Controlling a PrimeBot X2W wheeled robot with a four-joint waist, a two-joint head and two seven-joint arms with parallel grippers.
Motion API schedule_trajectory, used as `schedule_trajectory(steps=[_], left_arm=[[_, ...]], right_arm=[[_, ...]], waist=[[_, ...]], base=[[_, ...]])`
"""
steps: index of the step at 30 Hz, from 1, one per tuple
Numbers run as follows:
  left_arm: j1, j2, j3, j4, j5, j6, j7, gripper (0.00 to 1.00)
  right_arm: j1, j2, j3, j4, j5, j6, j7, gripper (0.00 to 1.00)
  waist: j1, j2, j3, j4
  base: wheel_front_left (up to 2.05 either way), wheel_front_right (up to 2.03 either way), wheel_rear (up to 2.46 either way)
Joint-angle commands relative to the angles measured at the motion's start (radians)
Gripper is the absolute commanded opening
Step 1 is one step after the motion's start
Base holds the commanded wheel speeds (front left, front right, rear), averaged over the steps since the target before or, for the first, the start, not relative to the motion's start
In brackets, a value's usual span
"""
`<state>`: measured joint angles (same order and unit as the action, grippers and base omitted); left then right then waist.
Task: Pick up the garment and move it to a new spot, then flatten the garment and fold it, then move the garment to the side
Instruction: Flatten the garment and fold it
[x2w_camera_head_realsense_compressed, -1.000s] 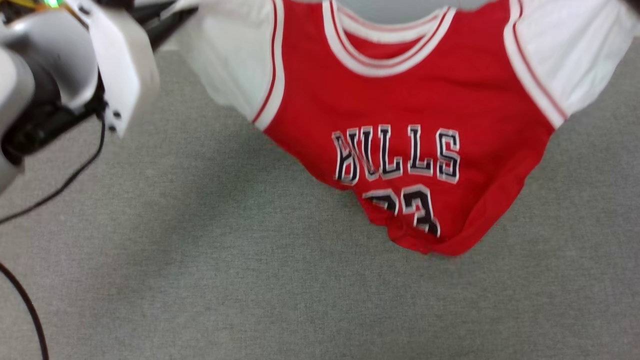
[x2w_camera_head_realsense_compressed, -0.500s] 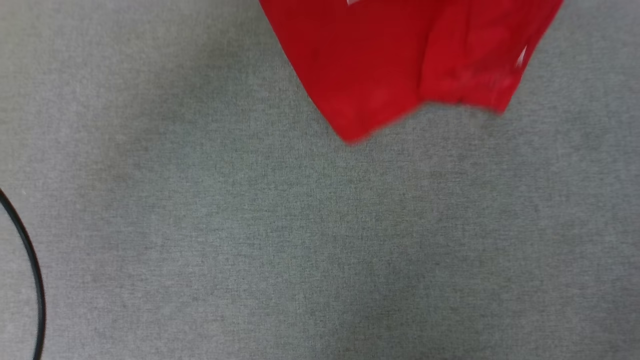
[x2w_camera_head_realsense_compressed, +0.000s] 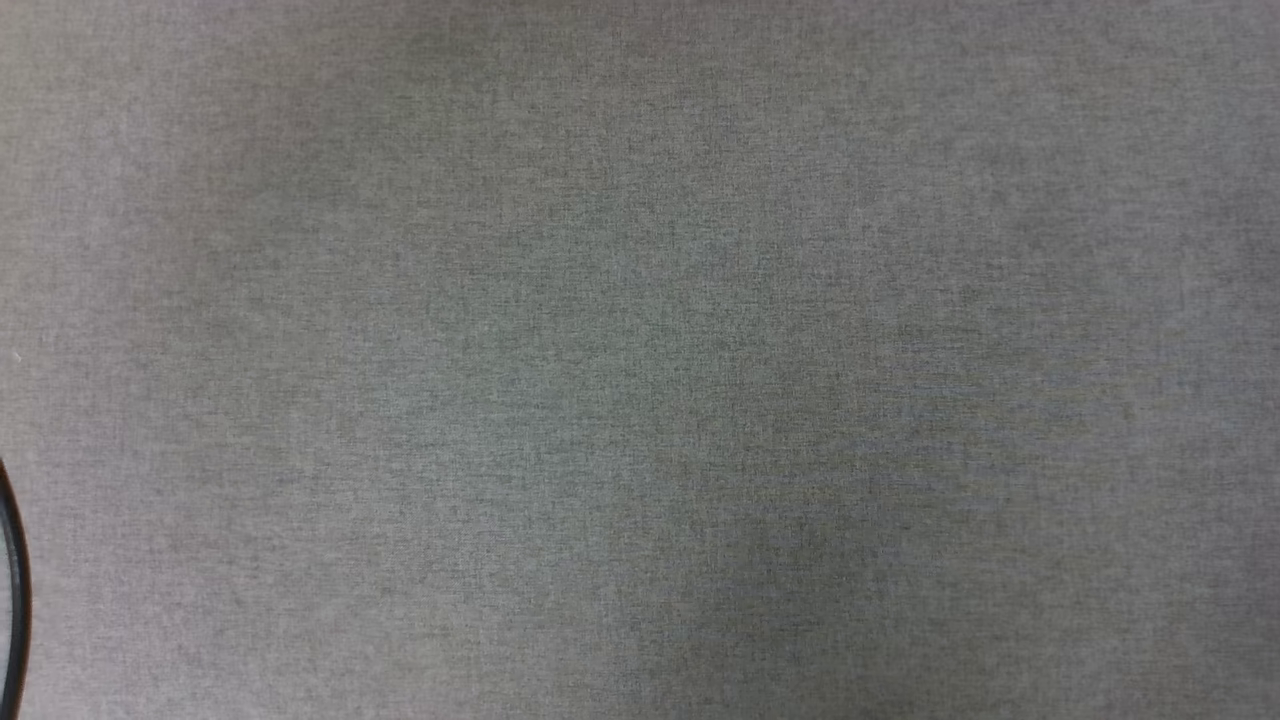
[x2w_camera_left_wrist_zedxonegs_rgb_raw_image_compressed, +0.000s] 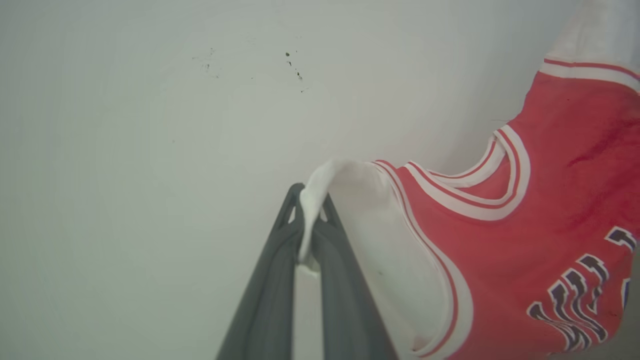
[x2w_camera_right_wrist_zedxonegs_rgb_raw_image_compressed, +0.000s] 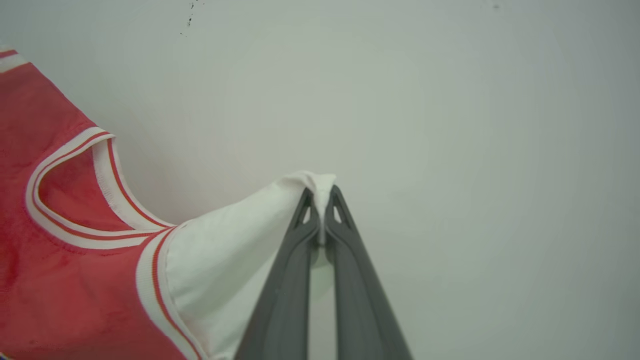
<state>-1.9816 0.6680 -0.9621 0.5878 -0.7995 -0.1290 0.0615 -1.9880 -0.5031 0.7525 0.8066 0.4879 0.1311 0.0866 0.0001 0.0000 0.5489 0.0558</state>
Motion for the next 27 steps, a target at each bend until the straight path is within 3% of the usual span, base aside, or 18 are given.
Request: schedule_trajectory(steps=[1,9,19,27], left_arm=[[0.003,0.0,-0.014,0.009,-0.004,0.001,-0.018,0.0],[0.157,-0.01,-0.108,0.032,-0.037,0.001,-0.114,0.0],[0.489,0.006,-0.193,-0.003,-0.107,0.007,-0.237,0.0],[0.845,0.078,-0.252,-0.138,-0.167,0.089,-0.289,0.0]], right_arm=[[0.002,0.012,0.021,0.022,0.016,-0.001,-0.01,0.0],[0.159,0.034,0.154,0.062,0.092,-0.001,-0.084,0.0],[0.457,0.018,0.293,0.027,0.243,-0.001,-0.169,0.0],[0.742,-0.062,0.431,-0.092,0.353,-0.001,-0.203,0.0]], waist=[[-0.0001,0.0,0.003,0.001],[-0.0001,0.0,-0.039,0.005],[-0.0001,0.0,-0.164,-0.002],[-0.0001,0.0,-0.272,-0.017]], base=[[0.0,0.0,0.0],[0.0,0.0,0.0],[0.0,0.0,0.0],[0.0,0.0,0.0]])
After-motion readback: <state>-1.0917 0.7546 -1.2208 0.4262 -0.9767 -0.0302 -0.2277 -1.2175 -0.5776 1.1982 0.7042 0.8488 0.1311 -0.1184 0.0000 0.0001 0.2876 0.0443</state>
